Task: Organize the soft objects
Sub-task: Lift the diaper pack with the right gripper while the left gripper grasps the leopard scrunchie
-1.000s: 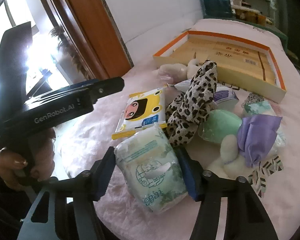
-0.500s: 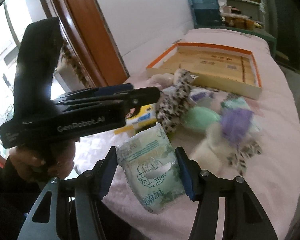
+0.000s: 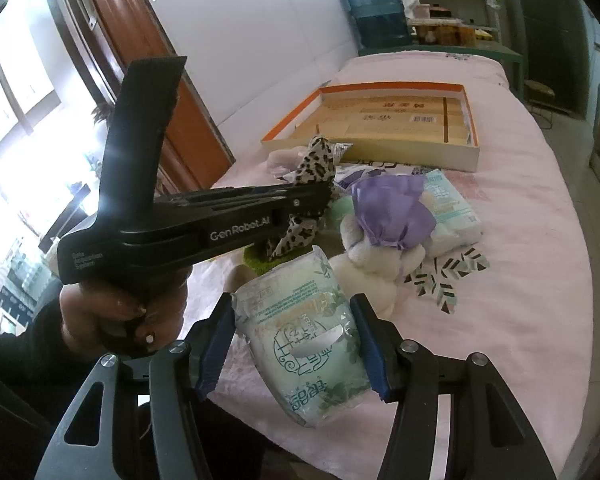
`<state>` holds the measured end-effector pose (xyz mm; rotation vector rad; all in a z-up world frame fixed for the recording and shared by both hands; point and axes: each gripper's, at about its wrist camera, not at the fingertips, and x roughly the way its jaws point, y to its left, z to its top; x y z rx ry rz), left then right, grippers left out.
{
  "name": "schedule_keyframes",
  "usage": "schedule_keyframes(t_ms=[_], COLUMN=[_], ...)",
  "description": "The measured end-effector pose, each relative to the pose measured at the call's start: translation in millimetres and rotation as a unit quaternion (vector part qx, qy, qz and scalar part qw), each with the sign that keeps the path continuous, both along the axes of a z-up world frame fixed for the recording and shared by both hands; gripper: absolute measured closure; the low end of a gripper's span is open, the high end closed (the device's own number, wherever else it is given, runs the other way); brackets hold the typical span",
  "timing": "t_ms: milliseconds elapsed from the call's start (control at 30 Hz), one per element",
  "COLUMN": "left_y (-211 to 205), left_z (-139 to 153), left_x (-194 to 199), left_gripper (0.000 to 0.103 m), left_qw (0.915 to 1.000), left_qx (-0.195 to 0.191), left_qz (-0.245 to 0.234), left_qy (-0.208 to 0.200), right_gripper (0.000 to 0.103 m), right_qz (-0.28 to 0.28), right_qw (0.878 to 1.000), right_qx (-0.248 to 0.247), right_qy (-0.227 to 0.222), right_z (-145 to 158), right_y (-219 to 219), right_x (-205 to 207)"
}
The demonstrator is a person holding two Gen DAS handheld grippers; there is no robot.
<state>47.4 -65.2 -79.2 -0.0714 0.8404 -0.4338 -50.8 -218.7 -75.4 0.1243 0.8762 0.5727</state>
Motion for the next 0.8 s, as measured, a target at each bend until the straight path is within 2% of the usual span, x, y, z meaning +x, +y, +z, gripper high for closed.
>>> schedule_keyframes(t_ms=[267, 600, 800], left_y=[7.2, 13.9, 17.7], left_z=[11.5, 58.8, 86.8], left_x=[-5.1, -15.9, -18.4], left_gripper=[0.095, 0.095, 0.095], left_qw=[0.9999, 0.9975, 0.9951], left_qx=[-0.008, -0.030, -0.027], left_qz=[0.003, -0.003, 0.001], left_qy=[-0.014, -0.063, -0.095], right_gripper=[0.044, 0.044, 0.044], right_qz=[-0.007, -0.010, -0.008], right_qw=[1.000, 0.999, 0.998], right_qx=[0.004, -0.005, -0.009], right_qy=[-0.016, -0.048, -0.069], right_z=[8.9, 31.4, 44.3], right_y=[-0.6, -0.6, 3.0], right_x=[3.2, 11.2, 20.0])
